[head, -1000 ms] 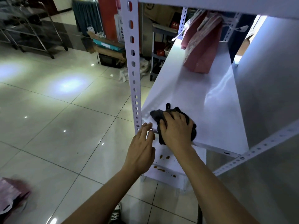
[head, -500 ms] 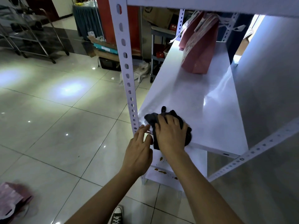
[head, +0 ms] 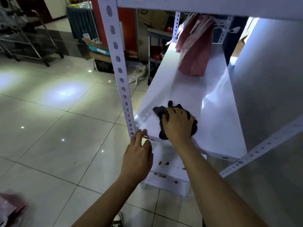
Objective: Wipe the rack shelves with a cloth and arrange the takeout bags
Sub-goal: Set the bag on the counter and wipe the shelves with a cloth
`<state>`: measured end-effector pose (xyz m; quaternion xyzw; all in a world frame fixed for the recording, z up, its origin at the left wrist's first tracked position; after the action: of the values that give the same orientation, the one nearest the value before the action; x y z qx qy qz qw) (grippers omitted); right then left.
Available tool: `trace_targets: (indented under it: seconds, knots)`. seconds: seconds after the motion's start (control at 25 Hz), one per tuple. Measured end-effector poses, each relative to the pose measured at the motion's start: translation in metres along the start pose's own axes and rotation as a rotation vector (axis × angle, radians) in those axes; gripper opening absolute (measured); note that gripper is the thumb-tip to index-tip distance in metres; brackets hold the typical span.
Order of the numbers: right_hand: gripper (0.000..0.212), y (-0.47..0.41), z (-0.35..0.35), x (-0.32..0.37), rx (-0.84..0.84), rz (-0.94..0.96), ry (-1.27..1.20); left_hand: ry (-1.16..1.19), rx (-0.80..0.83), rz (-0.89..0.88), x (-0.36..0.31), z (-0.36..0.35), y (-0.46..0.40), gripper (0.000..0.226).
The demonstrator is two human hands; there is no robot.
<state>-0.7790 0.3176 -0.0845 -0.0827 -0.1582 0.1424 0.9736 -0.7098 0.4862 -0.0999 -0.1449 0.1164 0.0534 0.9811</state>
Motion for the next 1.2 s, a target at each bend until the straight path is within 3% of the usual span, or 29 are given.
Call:
trace_targets:
  seconds: [0.24, 0.48, 0.84, 1.0, 1.2]
  knots:
    - [0.034, 0.042, -0.002, 0.007, -0.063, 0.052, -0.105, -0.036, -0.008, 0.004, 0.000, -0.002, -0.002, 0.010]
    - [0.034, 0.000, -0.001, 0.015, 0.017, 0.025, -0.032, -0.041, -0.012, 0.012, -0.002, 0.002, -0.001, 0.018]
    - [0.034, 0.052, 0.003, 0.009, -0.123, 0.002, -0.043, -0.051, 0.014, 0.038, 0.004, -0.009, -0.002, 0.010]
    - [0.036, 0.029, 0.004, 0.015, -0.008, -0.020, -0.045, -0.056, 0.010, 0.033, 0.001, -0.008, 0.000, 0.025]
    - [0.037, 0.054, 0.013, -0.022, -0.101, 0.008, -0.130, 0.120, -0.053, 0.008, -0.004, 0.001, 0.007, 0.045]
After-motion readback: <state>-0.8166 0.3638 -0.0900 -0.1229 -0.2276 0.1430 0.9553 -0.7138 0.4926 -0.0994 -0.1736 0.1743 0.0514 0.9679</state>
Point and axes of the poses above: each hand's wrist, its own y-axis away from the middle knuckle, its own z-axis out of the back of the hand, x = y × z, the point moved 5 cm from there along -y, towards the middle knuckle, and after that the axes turned 11 degrees about -z, right-handed, at the moved point
